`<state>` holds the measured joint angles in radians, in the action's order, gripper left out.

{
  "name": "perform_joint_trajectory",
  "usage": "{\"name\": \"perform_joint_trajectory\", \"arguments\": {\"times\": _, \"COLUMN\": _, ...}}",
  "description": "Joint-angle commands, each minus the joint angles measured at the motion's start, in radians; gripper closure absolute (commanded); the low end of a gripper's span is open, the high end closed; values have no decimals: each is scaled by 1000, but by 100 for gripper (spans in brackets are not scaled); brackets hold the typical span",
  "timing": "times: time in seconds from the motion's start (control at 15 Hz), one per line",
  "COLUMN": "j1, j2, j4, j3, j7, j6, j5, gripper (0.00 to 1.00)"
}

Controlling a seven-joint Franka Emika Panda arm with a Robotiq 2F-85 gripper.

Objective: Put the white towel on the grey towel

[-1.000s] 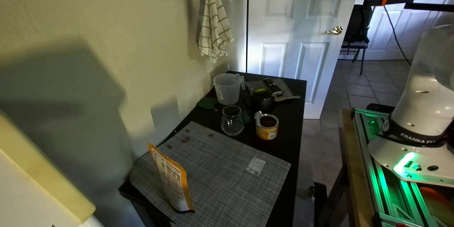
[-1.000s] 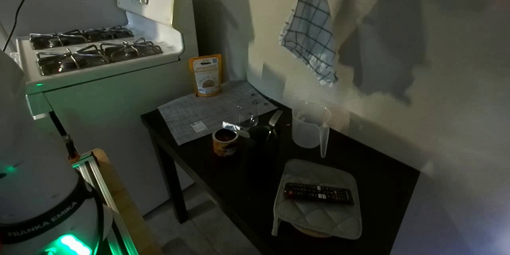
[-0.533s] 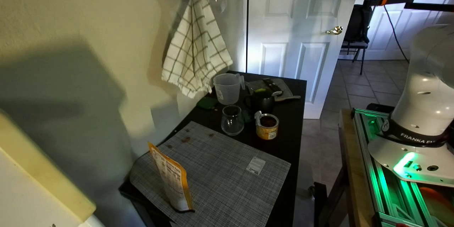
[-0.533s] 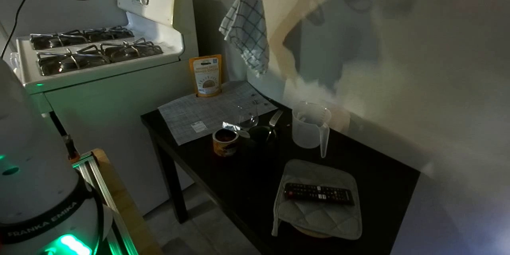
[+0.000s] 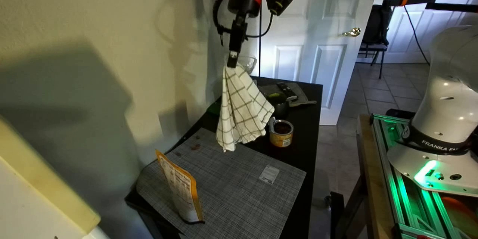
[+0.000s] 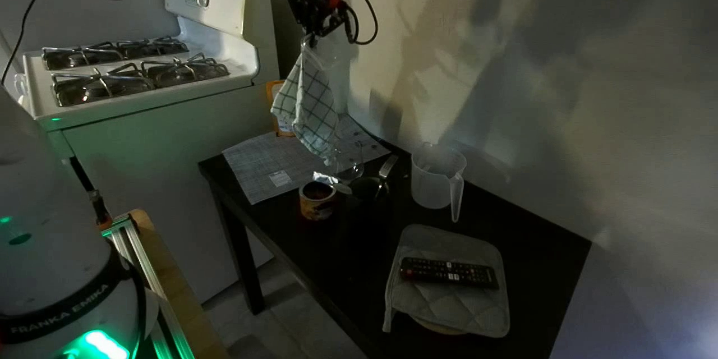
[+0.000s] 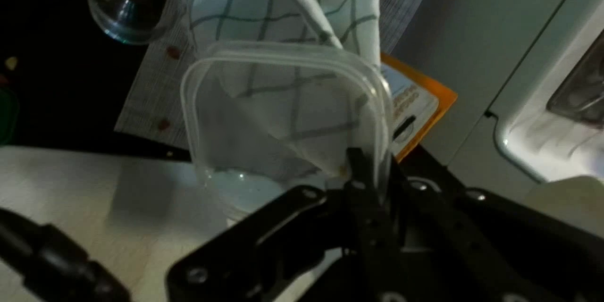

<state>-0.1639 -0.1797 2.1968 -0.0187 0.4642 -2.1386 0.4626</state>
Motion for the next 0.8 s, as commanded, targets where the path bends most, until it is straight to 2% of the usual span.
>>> {"name": "perform_joint_trajectory", "arguments": {"times": 0.0, "j1": -4, "j2": 81, "j4": -31, "j3": 12, "j7": 114, "j6": 132, "j5": 54, "gripper": 98}}
{"name": "perform_joint_trajectory", "arguments": {"times": 0.33, "j1": 39, "j2": 210, "j4": -95, "j3": 35, "j7": 124, "j6": 253, "j5": -7, "gripper": 98}}
{"name": "perform_joint_trajectory", "arguments": {"times": 0.4, "j1": 32, "j2": 156, "j4": -45, "j3": 53, "j7": 105, "j6": 188, "j5": 12, "gripper": 90}}
{"name": "perform_joint_trajectory", "arguments": {"times": 0.53, "j1": 50, "j2": 196, "j4": -68, "j3": 54, "j7": 114, "j6": 215, "j5": 9, "gripper": 90}}
{"name": "perform_joint_trajectory", "arguments": {"times": 0.6, "j1": 56, "j2": 206, "j4": -76, "j3": 54, "j7": 118, "j6": 221, "j5": 9, "gripper": 98}}
{"name": "perform_joint_trajectory", "arguments": {"times": 0.67, "j1": 55, "j2": 225, "j4": -85, "j3": 59, "j7": 73, "j6": 188, "j5": 33, "gripper": 98}}
{"name": "perform_joint_trajectory", "arguments": {"times": 0.73, "j1": 46, "j2": 247, "j4": -86, "j3": 73, "j7": 9, "j6": 105, "j5": 67, "gripper": 98}}
